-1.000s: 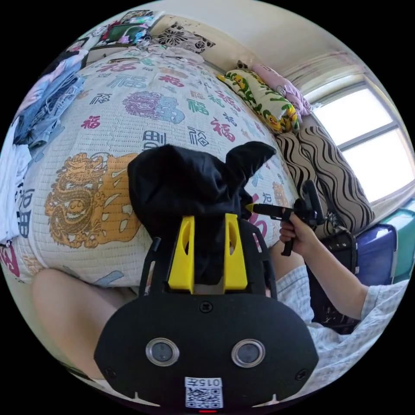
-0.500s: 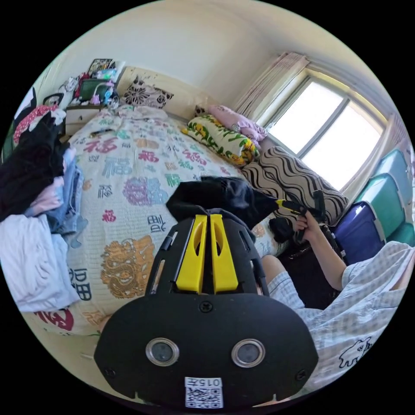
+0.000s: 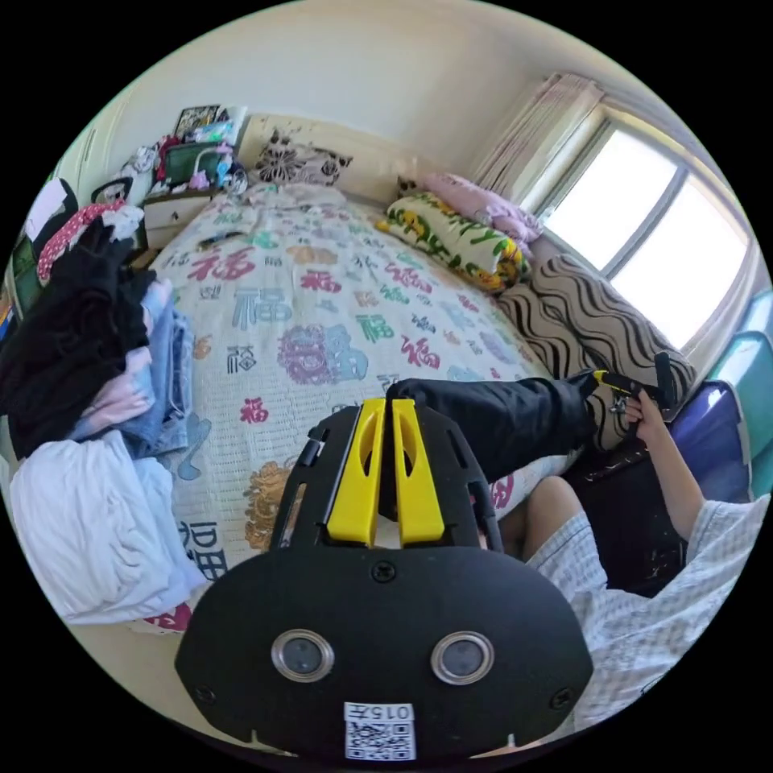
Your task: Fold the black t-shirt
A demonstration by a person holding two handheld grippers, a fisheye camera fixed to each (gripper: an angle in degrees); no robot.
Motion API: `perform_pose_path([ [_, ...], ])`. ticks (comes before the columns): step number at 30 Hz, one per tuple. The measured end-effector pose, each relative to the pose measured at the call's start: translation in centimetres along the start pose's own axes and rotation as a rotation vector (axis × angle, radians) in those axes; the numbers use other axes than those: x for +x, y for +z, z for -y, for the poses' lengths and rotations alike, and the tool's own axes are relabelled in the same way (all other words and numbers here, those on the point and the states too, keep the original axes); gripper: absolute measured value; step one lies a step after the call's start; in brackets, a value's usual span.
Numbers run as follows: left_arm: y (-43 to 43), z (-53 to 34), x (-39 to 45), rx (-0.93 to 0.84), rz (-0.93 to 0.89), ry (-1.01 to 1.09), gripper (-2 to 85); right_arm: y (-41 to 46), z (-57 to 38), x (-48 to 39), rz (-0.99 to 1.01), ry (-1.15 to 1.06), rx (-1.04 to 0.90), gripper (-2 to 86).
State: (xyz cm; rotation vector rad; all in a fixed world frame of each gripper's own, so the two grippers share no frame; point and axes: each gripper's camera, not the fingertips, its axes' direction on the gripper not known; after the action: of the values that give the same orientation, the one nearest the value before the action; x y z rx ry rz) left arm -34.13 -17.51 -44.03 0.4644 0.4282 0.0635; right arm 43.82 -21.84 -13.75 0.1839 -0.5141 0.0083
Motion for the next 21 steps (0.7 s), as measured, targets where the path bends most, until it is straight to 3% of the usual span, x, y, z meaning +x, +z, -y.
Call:
perform_pose_path([
  [3, 2.7, -1.2, 3.6, -0.029, -0.058, 0.037, 7.8, 3.4, -1.4, -0.4, 0.022, 0.009, -0.086, 3.1],
  [5, 3.6, -2.8, 6.2, -0.053, 0.066, 0.098, 8.3, 4.3, -2.6, -1.8, 0.003, -0.056, -0.104, 4.6],
  [6, 4.2, -3.9, 7.6, -0.062, 0.139, 0.124, 8.4, 5.0, -3.5, -3.1, 0.006, -0.138, -0.117, 4.8],
  [8, 6.0, -5.2, 9.5, -0.093, 0.092, 0.172, 8.3, 6.4, -4.6, -5.5, 0.089, -0.285, -0.166, 5.1],
  [10, 10.7, -6.2, 12.5, -0.246, 0.042, 0.256, 9.2, 9.5, -5.3, -9.2, 0.136, -0.459, -0.282, 6.7],
  [12, 14.1, -6.7, 15.1, -0.319, 0.164, 0.325, 10.4, 11.7, -5.3, -11.3, 0.095, -0.520, -0.329, 7.3],
  [17, 19.6, -7.2, 20.2, -0.346, 0.267, 0.443, 11.3, 15.6, -4.3, -12.7, 0.061, -0.444, -0.445, 9.2],
  [21, 23.4, -7.9, 23.3, -0.448, 0.322, 0.555, 11.7, 14.0, -5.4, -14.3, 0.030, -0.518, -0.374, 9.1],
])
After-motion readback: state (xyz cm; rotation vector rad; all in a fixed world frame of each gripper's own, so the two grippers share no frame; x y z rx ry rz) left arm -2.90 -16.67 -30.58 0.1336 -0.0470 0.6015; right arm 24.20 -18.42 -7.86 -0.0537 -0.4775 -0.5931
